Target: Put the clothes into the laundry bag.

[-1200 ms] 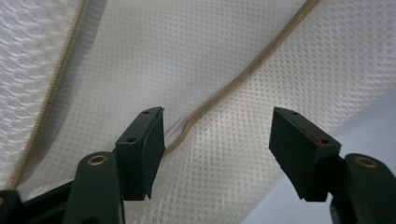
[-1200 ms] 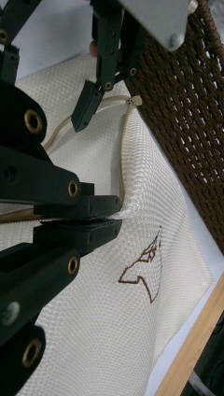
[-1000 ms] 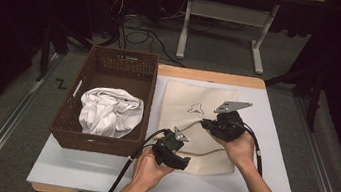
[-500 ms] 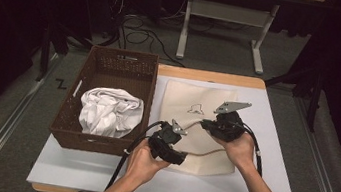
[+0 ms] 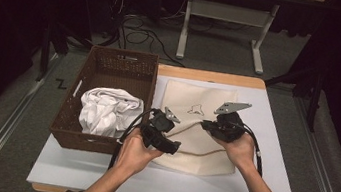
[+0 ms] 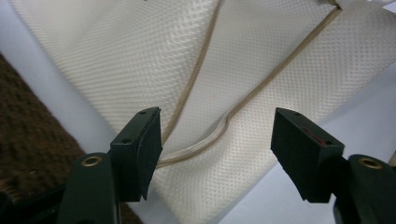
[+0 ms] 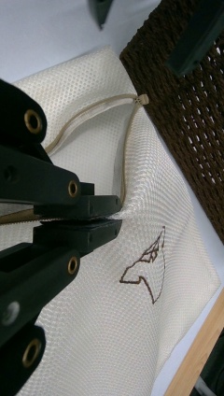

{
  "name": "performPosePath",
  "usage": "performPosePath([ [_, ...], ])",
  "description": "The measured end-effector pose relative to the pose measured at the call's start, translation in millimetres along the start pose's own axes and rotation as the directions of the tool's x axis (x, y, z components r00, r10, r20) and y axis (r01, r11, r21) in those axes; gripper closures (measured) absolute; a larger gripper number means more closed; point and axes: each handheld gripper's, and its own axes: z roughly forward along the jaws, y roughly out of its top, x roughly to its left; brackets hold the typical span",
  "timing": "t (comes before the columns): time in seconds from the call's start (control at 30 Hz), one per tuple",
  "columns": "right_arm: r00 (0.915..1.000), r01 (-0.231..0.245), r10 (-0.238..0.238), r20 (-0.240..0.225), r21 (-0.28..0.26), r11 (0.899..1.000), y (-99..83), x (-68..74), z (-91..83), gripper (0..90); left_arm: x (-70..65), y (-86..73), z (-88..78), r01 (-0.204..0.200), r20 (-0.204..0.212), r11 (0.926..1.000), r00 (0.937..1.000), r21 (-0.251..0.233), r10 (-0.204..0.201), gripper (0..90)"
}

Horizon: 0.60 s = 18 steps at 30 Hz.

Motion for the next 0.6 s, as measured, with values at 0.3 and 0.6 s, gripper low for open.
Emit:
performPosePath([
  [0.3, 1.0000, -0.003, 0.003, 0.000, 0.005, 1.000, -0.6, -2.1, -0.4, 88.6, 16.8, 2.4, -17.9, 0.013, -0.035, 0.9999, 0.9993, 0.007, -0.013, 30.9],
  [0.6, 1.0000, -0.001, 0.001, -0.003, 0.011, 1.000, -1.3, -2.7, 1.6, 88.6, 34.8, -0.2, -32.9, 0.055, -0.064, 0.9985, 0.9964, -0.007, -0.055, 30.2],
])
